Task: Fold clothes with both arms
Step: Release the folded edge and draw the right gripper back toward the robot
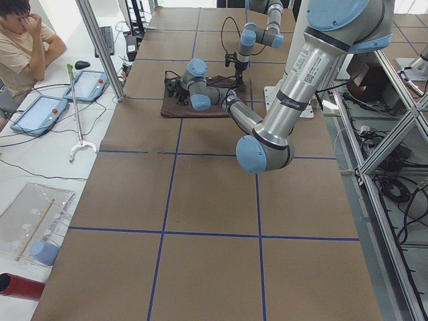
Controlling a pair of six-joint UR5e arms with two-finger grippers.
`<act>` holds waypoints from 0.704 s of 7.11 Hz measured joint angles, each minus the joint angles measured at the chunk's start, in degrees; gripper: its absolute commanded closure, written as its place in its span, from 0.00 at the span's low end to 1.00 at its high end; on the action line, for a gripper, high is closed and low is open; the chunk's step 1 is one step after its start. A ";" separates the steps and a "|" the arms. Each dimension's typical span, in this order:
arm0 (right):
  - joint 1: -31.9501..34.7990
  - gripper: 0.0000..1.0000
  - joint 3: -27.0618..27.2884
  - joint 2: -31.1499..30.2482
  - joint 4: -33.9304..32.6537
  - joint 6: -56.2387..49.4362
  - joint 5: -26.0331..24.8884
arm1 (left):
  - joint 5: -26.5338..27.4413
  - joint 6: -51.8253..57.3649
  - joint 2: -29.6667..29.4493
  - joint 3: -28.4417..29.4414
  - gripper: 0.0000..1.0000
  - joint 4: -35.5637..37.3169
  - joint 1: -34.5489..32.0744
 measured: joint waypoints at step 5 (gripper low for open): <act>0.97 0.00 2.73 -6.02 -1.75 -2.88 0.46 | -0.19 0.00 -0.02 -0.39 0.60 -0.02 0.03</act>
